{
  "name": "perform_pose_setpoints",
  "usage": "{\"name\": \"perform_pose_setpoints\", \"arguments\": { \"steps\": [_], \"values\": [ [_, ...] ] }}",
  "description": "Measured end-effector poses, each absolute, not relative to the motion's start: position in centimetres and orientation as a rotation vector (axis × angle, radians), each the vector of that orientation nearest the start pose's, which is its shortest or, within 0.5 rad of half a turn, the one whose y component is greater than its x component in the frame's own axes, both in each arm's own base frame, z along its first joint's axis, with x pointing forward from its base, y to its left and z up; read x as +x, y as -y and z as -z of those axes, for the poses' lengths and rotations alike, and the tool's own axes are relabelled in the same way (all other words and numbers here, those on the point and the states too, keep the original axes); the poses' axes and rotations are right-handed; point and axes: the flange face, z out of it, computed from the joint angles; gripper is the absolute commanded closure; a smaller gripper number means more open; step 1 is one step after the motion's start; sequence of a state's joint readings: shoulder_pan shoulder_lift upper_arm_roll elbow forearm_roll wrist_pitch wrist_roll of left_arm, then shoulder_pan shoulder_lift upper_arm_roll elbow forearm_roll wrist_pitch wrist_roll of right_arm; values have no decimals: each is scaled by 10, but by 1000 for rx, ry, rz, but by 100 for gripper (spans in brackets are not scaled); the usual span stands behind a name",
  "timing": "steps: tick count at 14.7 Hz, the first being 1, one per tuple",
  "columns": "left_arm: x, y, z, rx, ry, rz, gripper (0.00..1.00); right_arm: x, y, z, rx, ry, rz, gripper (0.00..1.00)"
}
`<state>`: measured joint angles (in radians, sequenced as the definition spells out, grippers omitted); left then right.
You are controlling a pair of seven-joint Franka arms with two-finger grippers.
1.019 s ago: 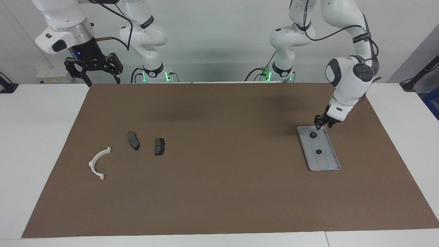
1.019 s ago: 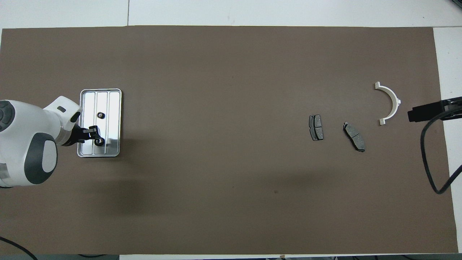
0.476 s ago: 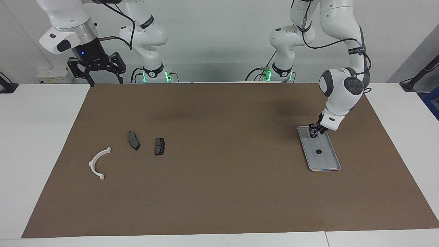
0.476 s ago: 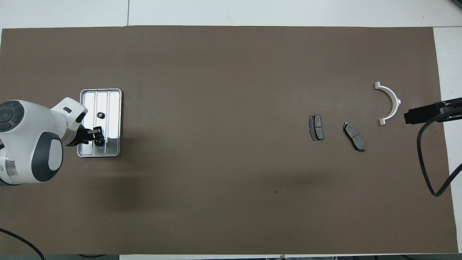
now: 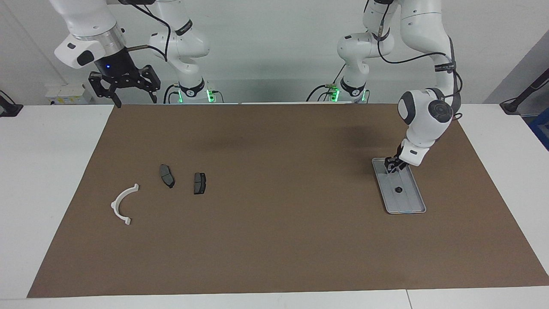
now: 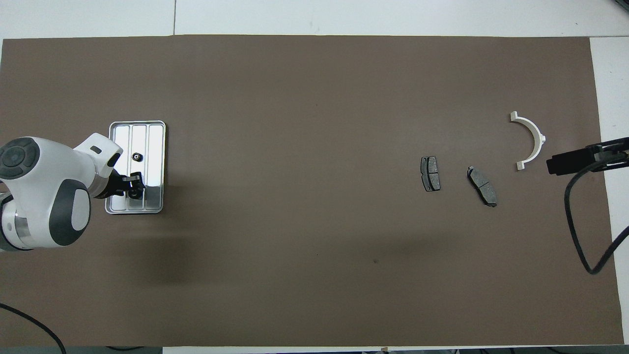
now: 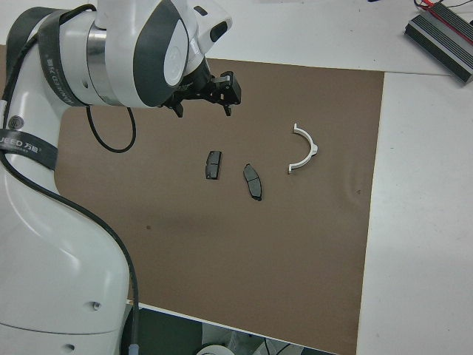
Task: Place bearing gear from tray to pile
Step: 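Reach the left gripper into the silver tray and grasp a black ring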
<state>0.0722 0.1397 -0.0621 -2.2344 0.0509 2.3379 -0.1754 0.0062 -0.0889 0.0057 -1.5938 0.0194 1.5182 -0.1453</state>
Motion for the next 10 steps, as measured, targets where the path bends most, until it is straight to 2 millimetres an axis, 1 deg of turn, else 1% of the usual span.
{"name": "perform_pose_setpoints", "arguments": {
  "steps": [3, 8, 10],
  "values": [
    [536, -6, -305, -3102, 233, -49, 46, 520, -7, -656, -3105, 341, 20, 0],
    [533, -5, -301, -3102, 231, -64, 47, 518, -9, -652, -3103, 349, 3, 0],
    [532, -5, -300, -3101, 231, -70, 58, 518, -10, -649, -3109, 282, -3, 0]
  ]
}}
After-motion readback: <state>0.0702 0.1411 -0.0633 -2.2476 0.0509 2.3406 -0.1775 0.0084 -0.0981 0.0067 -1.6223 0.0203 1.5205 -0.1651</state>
